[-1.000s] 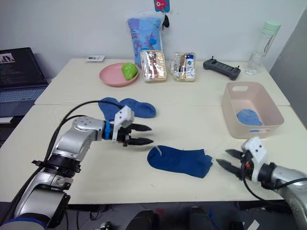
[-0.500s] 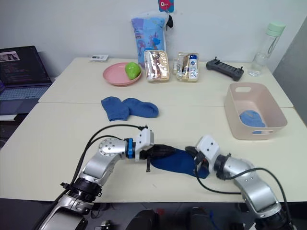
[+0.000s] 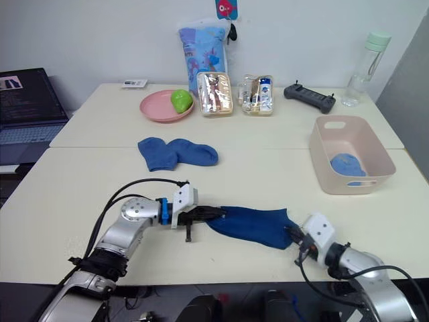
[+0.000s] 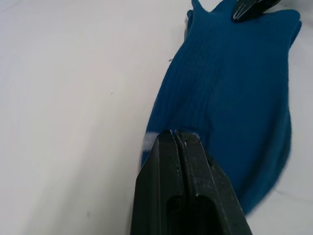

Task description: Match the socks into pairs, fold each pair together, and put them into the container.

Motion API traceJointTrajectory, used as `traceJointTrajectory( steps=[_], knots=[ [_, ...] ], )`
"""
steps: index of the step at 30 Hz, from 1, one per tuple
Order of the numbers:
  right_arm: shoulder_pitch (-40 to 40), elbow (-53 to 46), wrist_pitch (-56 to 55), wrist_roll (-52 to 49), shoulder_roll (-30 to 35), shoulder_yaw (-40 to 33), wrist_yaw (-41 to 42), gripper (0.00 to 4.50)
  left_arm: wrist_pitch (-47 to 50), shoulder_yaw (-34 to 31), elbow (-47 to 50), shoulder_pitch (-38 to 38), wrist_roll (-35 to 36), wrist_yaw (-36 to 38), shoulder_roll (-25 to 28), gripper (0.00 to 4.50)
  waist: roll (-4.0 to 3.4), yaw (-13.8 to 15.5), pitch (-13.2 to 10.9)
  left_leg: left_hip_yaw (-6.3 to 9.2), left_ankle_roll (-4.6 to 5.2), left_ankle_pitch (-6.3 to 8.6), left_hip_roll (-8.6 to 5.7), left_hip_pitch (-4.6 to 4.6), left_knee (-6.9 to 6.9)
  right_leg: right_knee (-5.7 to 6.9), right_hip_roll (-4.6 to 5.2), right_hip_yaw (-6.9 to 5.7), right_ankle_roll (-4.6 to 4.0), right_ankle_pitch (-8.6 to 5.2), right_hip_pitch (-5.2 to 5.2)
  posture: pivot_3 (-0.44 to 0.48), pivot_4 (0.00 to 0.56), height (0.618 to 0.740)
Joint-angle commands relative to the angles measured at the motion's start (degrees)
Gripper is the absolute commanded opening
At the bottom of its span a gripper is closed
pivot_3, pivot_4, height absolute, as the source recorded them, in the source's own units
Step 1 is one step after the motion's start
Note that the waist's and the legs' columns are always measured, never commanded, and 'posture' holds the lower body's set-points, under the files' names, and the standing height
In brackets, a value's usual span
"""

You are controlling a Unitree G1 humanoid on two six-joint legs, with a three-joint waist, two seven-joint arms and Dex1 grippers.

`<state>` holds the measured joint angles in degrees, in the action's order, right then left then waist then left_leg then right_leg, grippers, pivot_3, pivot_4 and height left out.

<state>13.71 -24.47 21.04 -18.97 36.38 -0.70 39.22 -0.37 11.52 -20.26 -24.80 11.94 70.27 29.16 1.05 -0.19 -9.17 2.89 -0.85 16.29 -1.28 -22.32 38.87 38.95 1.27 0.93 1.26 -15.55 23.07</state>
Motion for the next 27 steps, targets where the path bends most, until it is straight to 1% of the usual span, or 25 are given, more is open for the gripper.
traceJointTrajectory(
  steps=[1,3,4,5,9,13,15,19,20,22,25,27],
  knots=[
    [0.23,-6.6,4.56,-7.82,0.88,-4.13,2.29,0.0,4.06,-1.41,5.74,0.62,3.08,1.1,0.53,0.03,0.0,-0.02,0.0,0.0,0.0,0.0,0.0,-0.01,0.0,0.0,0.0,0.0,0.0,0.0,0.01,0.0,0.15,0.74],
    [-0.74,-8.29,8.58,-11.91,0.09,-6.51,0.43,0.0,5.03,-1.81,8.84,0.95,3.54,0.27,0.57,0.03,0.0,-0.01,0.0,0.03,0.0,0.0,0.01,-0.01,0.01,0.01,0.01,-0.01,0.0,0.0,0.0,0.0,0.15,0.74],
    [-0.96,-8.72,9.78,-12.8,-0.14,-7.29,-0.42,0.38,5.06,-1.82,10.2,1.26,3.57,0.15,0.76,0.0,0.0,-0.01,0.0,0.04,0.0,0.0,0.01,-0.01,0.0,0.01,0.01,-0.01,0.0,0.0,0.01,0.0,0.15,0.74],
    [-1.35,-8.55,10.76,-12.89,-0.34,-7.84,-1.43,0.54,5.7,-2.29,11.73,1.46,4.31,-0.13,0.75,0.0,0.0,-0.01,0.0,0.04,0.0,0.0,0.02,-0.01,0.0,0.01,0.01,0.0,0.0,0.0,0.01,0.0,0.15,0.74],
    [-3.82,-6.37,13.7,-11.14,-1.92,-8.0,-6.31,1.92,7.95,-3.98,16.71,2.06,6.77,-0.71,1.34,0.0,0.0,0.02,0.0,0.03,0.0,0.0,0.02,-0.03,0.0,0.0,0.03,0.0,0.0,0.0,0.02,0.0,0.15,0.74],
    [-4.9,-3.22,13.41,-3.19,-0.95,-2.62,-9.47,3.33,8.52,-4.04,18.56,2.38,6.53,-1.45,1.57,0.0,0.0,0.02,0.0,0.01,0.0,0.0,0.01,-0.03,-0.01,-0.01,0.03,0.01,0.0,0.0,0.02,0.0,0.15,0.74],
    [-4.79,-4.06,14.68,-3.61,-1.76,-0.54,-9.01,4.01,7.95,-3.6,18.45,2.48,5.65,-1.81,1.53,0.0,0.0,0.01,0.0,0.0,0.0,0.0,0.0,-0.04,-0.01,-0.01,0.02,0.01,0.0,0.0,0.04,0.0,0.15,0.74],
    [-2.91,-6.3,16.14,-3.37,-1.67,2.23,-8.34,4.01,7.77,-3.29,19.28,2.55,5.51,-2.61,0.8,0.0,0.0,-0.1,0.0,0.0,0.0,0.0,0.03,-0.03,-0.02,0.0,0.0,0.02,0.0,0.0,0.06,0.0,0.15,0.74],
    [-2.44,-6.75,15.57,-3.35,-1.76,2.47,-7.88,3.82,7.99,-3.24,19.55,2.56,5.66,-2.64,0.76,0.0,0.0,-0.1,0.0,0.02,0.0,0.0,0.03,-0.03,-0.02,-0.01,0.01,0.0,0.0,0.0,0.05,0.0,0.15,0.74],
    [-2.19,-7.5,15.39,-4.67,-3.11,1.55,-7.95,3.41,8.09,-3.08,19.85,2.53,5.72,-2.57,0.67,0.0,0.0,-0.1,0.0,0.01,0.0,0.0,0.03,-0.04,-0.02,-0.01,0.01,0.01,0.0,0.0,0.05,0.0,0.15,0.74],
    [-2.68,-7.34,16.65,-5.87,-4.19,0.12,-8.15,2.38,8.0,-3.01,19.71,1.97,5.71,-2.51,0.37,0.0,0.0,-0.13,0.0,0.01,0.0,0.0,0.03,-0.02,-0.02,-0.01,0.01,0.01,0.0,0.0,0.04,0.0,0.15,0.74],
    [-3.01,-6.63,18.2,-7.92,-4.23,-1.61,-7.6,1.61,8.01,-2.93,19.78,1.45,5.71,-2.58,0.07,0.0,0.0,-0.1,0.0,0.01,0.0,0.0,0.03,-0.03,-0.02,-0.01,0.0,0.01,0.0,0.0,0.05,0.0,0.15,0.74]
  ],
)
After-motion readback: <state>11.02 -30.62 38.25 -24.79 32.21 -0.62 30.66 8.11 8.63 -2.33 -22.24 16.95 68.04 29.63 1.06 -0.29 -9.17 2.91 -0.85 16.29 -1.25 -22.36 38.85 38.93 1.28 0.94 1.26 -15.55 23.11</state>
